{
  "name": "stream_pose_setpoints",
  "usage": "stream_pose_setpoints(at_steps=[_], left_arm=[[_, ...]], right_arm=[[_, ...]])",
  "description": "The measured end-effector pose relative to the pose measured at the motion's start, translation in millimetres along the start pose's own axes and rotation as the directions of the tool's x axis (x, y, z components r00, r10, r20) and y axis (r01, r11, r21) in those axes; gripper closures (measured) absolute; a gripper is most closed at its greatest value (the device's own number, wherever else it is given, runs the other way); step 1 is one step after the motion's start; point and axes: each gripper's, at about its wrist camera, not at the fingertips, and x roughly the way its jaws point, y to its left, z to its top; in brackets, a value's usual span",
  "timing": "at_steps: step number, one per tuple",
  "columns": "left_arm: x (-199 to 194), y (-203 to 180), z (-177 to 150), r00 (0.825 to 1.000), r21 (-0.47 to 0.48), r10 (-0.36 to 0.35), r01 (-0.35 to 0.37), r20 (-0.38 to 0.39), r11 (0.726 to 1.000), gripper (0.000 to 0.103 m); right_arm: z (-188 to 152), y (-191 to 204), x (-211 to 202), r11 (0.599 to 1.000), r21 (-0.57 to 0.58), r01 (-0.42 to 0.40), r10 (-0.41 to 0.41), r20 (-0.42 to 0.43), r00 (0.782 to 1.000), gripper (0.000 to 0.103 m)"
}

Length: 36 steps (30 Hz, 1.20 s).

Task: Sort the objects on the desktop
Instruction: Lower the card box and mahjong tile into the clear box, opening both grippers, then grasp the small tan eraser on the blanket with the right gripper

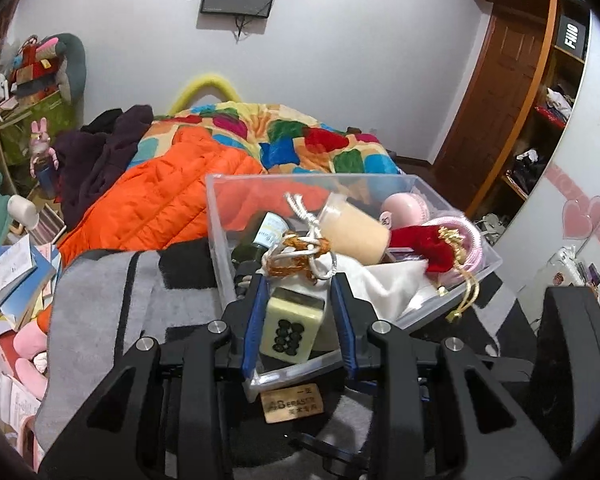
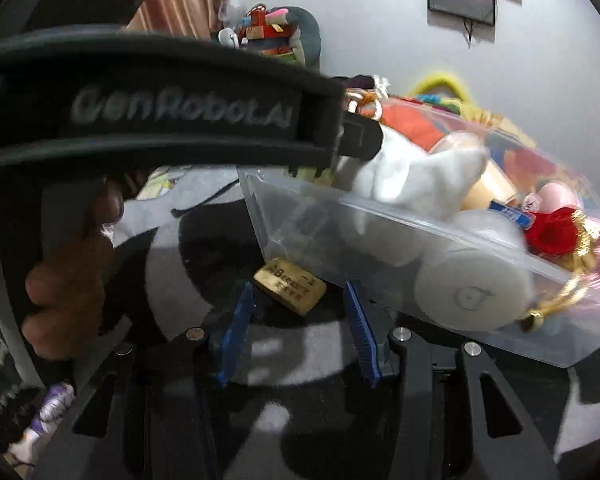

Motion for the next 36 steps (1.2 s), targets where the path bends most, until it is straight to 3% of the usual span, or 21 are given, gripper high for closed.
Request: stream_pose_setpoints(at_steps=[4,11,21,24,25,34,36], left_arm=[[-3,5,-2,0.999,-0.011,-0.029,0.029,0.014,1.0,0.071],[-17,19,-2,0.995,-0.054,-0.093,0.095,0.038,0.994,0.072],[-44,30,-18,0.996,-0.036,-0.012,0.015,0.084,0.999,0.072],[-43,31,-24,0.997,-0.036,-0.004,0.007,0.078,0.999,0.072],[-43,32,-25,0.997,-0.038,-0.001,0.004,0.076,0.999,0.072],[-49,33,-34,0.996,-0.037,0.036,-0.033,0.082,0.999,0.072],[-51,33,-36,0.996,-0.038,0.036,-0.033,0.083,0.999,0.072]], right_arm=[[0,-6,10,0.998,0.057,-0.005,0.007,-0.035,0.999,0.059],[-4,0,15,0.999,0.049,-0.006,0.009,-0.062,0.998,0.058],[-8,11,26,0.998,0.033,0.05,-0.047,-0.086,0.995,0.054],[-11,19,24,0.996,0.023,0.083,-0.081,-0.08,0.994,0.063],[5,12,25,0.996,0.027,0.084,-0.081,-0.08,0.993,0.063],[-1,2,6,0.997,0.076,0.015,-0.011,-0.05,0.999,0.081],[-3,2,1,0.998,0.064,0.007,-0.003,-0.053,0.999,0.089]])
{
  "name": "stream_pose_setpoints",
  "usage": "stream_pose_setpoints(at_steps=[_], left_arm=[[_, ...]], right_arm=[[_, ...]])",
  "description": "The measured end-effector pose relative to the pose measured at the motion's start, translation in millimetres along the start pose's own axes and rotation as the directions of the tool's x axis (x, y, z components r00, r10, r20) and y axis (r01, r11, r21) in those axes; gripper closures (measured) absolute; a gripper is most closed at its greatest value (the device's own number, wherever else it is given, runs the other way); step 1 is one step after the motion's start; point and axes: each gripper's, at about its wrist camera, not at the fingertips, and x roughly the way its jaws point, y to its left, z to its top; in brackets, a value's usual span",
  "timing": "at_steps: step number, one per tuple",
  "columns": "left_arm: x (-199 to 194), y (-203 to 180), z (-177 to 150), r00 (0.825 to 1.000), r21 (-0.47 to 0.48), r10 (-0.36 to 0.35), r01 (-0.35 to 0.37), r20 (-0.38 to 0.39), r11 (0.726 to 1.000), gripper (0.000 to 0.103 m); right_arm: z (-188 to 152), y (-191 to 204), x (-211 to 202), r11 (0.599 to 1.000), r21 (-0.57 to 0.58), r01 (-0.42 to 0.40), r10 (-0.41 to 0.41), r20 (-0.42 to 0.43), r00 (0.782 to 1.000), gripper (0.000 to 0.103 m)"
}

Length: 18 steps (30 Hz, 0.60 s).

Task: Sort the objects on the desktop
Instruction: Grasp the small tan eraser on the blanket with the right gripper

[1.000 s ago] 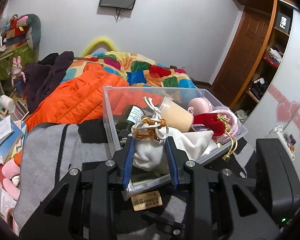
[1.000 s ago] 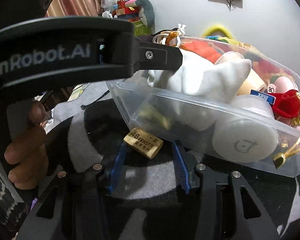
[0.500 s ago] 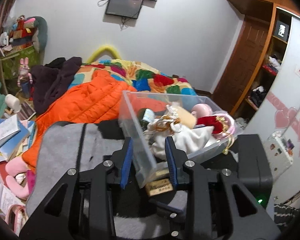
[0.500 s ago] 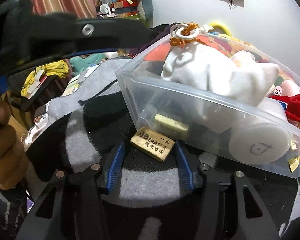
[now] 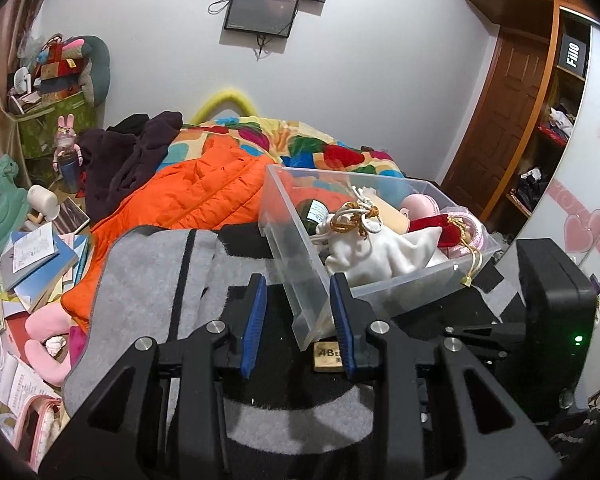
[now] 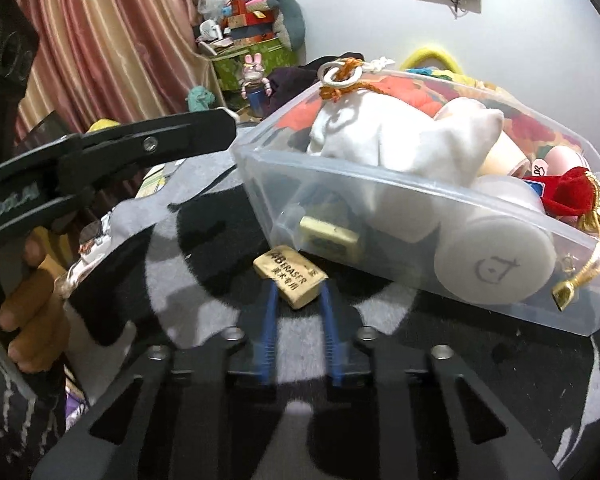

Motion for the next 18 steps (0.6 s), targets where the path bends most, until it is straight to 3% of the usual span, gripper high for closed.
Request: stream_pose_setpoints(at_steps=[3,5,7,8,9,13,14,18], left_arm=[[-1,-3,-5,1.0,0.008,-0.012,0.012,-0.012,1.0,0.072],[-1,-6,-10,1.0,0.028,0.0,0.0,-0.021,1.0,0.068],[0,-9,-15,1.0,0.043,0.005,-0.003,-0.03,0.999,0.064],[2,-10,-18,0.999,0.052,0.003,-0.001,-0.043,0.999,0.062],[4,-11,-21,0.999,0.059,0.0,0.003,-0.055,0.998,0.062],[14,-14,-30,0.988,0.09,-0.031,0.045,-0.152,0.995,0.06],[17,-13,-31,0.983,0.085,-0.051,0.067,-0.177,0.994,0.057],[25,-8,-32,0.967,0.05,-0.094,0.109,-0.239,0.993,0.056]], right_arm=[[-8,6,-6,0.998,-0.037,-0.054,0.054,-0.02,0.998,0.089],[-12,11,-10,0.997,-0.077,-0.012,0.011,-0.015,1.0,0.087],[-11,12,-10,0.995,-0.092,0.037,-0.038,-0.007,0.999,0.074],[-9,11,-9,0.995,-0.088,0.039,-0.04,-0.009,0.999,0.059],[-7,10,-7,0.996,-0.081,0.037,-0.038,-0.01,0.999,0.052],[-2,12,-2,0.992,-0.115,0.055,-0.056,0.0,0.998,0.052],[0,16,1,0.99,-0.127,0.061,-0.062,-0.002,0.998,0.052],[2,14,9,0.983,-0.165,0.085,-0.087,-0.008,0.996,0.052]])
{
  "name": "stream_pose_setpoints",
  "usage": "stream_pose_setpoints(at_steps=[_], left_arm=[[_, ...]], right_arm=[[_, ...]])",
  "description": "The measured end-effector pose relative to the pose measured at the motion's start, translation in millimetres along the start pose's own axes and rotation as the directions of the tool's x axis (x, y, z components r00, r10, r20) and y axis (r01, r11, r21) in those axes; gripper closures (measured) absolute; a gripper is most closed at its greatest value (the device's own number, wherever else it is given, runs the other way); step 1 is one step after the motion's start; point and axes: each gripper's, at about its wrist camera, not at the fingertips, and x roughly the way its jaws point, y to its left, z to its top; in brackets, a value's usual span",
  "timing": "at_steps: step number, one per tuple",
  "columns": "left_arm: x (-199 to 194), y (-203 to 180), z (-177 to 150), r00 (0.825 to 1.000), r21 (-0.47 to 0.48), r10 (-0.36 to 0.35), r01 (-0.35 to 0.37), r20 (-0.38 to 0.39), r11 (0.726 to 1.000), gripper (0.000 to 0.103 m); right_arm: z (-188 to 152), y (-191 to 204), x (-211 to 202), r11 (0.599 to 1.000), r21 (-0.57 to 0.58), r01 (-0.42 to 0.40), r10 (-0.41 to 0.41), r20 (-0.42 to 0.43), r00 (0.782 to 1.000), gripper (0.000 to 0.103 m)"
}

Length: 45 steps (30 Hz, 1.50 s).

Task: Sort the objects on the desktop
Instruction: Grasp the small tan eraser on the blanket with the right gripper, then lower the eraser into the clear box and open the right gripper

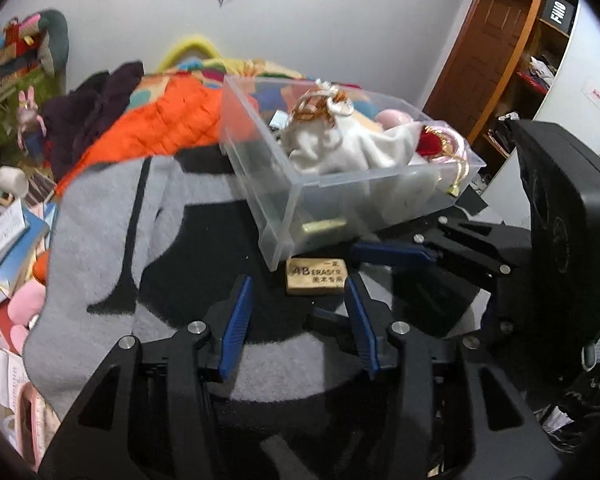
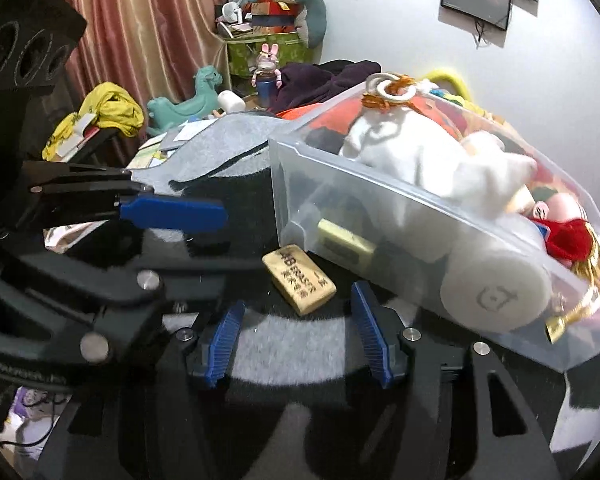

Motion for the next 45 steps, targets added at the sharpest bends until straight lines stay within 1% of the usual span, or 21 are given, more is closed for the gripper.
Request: stream_pose_setpoints(at_steps=[1,2,3,5,8,11,13,15,19,21,25,27,29,31,33,34,36,38,42,44,45], left_arm=[[1,2,0,1.0,-0.01,-0.004,0.004,-0.001,1.0,0.056],[3,4,-1,1.0,-0.023,-0.013,0.013,-0.004,1.0,0.056],[4,8,-2,1.0,-0.037,-0.027,0.027,-0.005,0.999,0.057],[5,13,-3,0.999,-0.071,-0.047,0.047,-0.004,0.996,0.056],[2,19,-5,0.997,-0.102,-0.078,0.078,0.001,0.992,0.057],[-2,23,-6,0.997,-0.127,-0.077,0.08,0.023,0.989,0.057],[-5,24,-6,0.997,-0.135,-0.069,0.074,0.038,0.988,0.057],[-10,20,-6,0.998,-0.127,-0.042,0.048,0.053,0.991,0.057],[-23,9,-2,0.993,-0.092,0.032,-0.022,0.112,0.996,0.056],[-29,-2,2,0.988,-0.07,0.055,-0.045,0.146,0.997,0.056],[-37,-25,10,0.973,-0.018,0.104,-0.103,0.206,0.995,0.057],[-38,-33,15,0.967,0.006,0.12,-0.124,0.224,0.992,0.056],[-37,-38,18,0.967,0.012,0.115,-0.12,0.228,0.993,0.056],[-37,-42,17,0.966,0.012,0.12,-0.127,0.23,0.992,0.054],[-37,-49,13,0.955,0.028,0.166,-0.178,0.247,0.984,0.052],[-36,-53,10,0.95,0.039,0.184,-0.2,0.252,0.979,0.052],[-33,-61,7,0.95,0.06,0.186,-0.207,0.252,0.977,0.05],[-28,-69,4,0.949,0.079,0.194,-0.219,0.25,0.973,0.048],[-22,-77,-1,0.946,0.089,0.204,-0.232,0.25,0.969,0.044],[-19,-80,-1,0.948,0.086,0.203,-0.23,0.247,0.969,0.044],[-18,-80,-2,0.947,0.083,0.206,-0.232,0.246,0.969,0.044]], right_arm=[[2,-1,4,1.0,0.001,0.014,-0.014,-0.002,1.0,0.052],[0,1,1,1.0,0.004,0.009,-0.009,-0.005,1.0,0.056],[0,1,4,1.0,0.006,-0.009,0.01,-0.011,1.0,0.065],[-2,2,6,1.0,0.003,-0.027,0.027,-0.01,1.0,0.072],[-6,5,1,1.0,-0.015,-0.026,0.026,0.013,1.0,0.075],[-5,8,-3,0.999,-0.02,-0.034,0.035,0.028,0.999,0.075],[-7,7,-9,0.999,-0.018,-0.028,0.028,0.041,0.999,0.076],[-12,3,-20,0.999,-0.01,-0.034,0.034,0.048,0.998,0.076],[-21,-10,-50,1.0,0.028,-0.011,0.008,0.097,0.995,0.078],[-23,-20,-65,0.998,0.055,-0.01,0.003,0.125,0.992,0.093],[-24,-44,-94,0.993,0.115,-0.008,-0.013,0.178,0.984,0.093],[-24,-53,-97,0.991,0.131,0.007,-0.031,0.181,0.983,0.093],[-24,-55,-94,0.992,0.127,-0.009,-0.012,0.163,0.987,0.092],[-28,-54,-90,0.989,0.147,-0.004,-0.018,0.151,0.988,0.092],[-35,-54,-81,0.989,0.146,-0.024,0.006,0.122,0.992,0.082],[-39,-53,-76,0.989,0.144,-0.016,0.001,0.104,0.995,0.077],[-43,-50,-67,0.992,0.125,0.018,-0.029,0.081,0.996,0.061],[-47,-48,-57,0.994,0.099,0.046,-0.052,0.059,0.997,0.059],[-45,-46,-39,0.997,0.055,0.059,-0.059,0.011,0.998,0.059],[-43,-46,-33,0.996,0.032,0.082,-0.082,0.01,0.997,0.057],[-42,-48,-30,0.997,0.029,0.071,-0.072,0.014,0.997,0.057]])
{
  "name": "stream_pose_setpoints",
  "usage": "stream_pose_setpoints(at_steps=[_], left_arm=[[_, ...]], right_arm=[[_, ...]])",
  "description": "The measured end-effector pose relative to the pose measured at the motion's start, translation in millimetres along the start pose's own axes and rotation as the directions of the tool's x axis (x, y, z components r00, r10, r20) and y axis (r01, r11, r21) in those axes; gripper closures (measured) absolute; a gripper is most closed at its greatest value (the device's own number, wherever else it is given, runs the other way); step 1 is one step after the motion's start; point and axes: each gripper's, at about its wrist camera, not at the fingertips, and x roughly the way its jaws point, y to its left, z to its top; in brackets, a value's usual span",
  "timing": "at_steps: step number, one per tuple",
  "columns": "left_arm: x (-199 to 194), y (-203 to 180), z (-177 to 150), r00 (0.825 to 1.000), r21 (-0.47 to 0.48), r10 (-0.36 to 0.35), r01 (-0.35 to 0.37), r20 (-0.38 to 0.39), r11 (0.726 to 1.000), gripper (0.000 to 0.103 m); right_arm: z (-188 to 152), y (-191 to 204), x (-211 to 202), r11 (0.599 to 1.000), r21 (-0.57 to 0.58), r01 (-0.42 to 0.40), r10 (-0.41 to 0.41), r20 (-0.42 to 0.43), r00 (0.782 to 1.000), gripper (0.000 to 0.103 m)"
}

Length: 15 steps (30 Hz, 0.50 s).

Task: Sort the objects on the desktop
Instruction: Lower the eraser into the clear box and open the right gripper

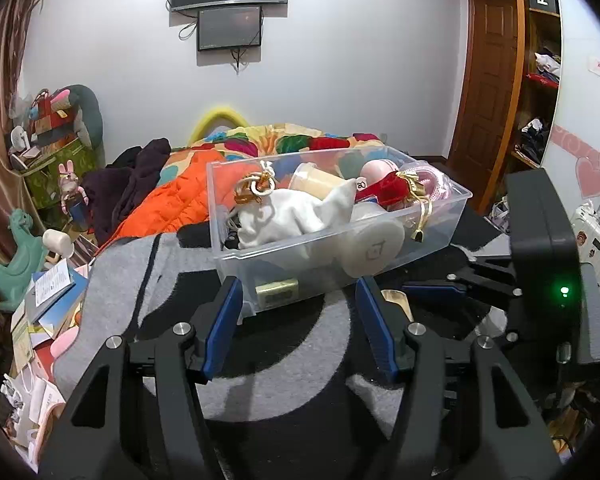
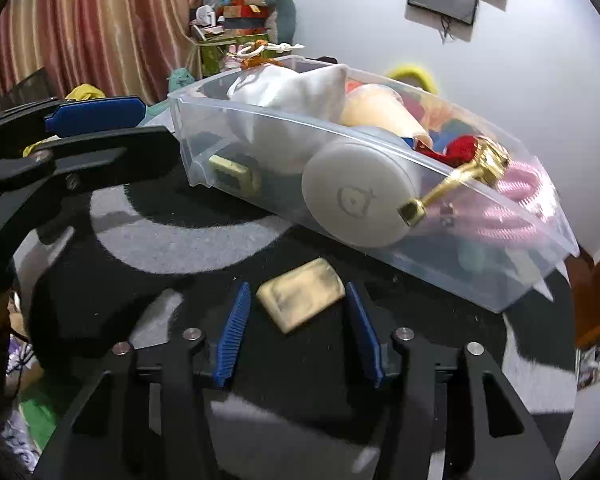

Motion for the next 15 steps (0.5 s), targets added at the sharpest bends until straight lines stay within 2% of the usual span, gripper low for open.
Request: stream_pose_setpoints(at_steps=[3,9,15], left_arm=[[3,-1,-1,1.0,-0.005,0.013,-0.013,-0.004,1.0,0.044],[5,0,0,1.0,-0.029,0.024,-0.024,-0.009,0.999,0.044],[-2,4,9,0.999,-0.059,0.033,-0.031,0.025,0.998,0.043]], right_arm=[[2,-8,0,0.999,0.026,-0.03,0.03,0.004,1.0,0.061],[-4,-16,-10,0.997,0.056,-0.045,0.043,0.036,0.998,0.062],[-3,-34,-42,0.993,0.1,-0.061,0.048,0.128,0.991,0.062]])
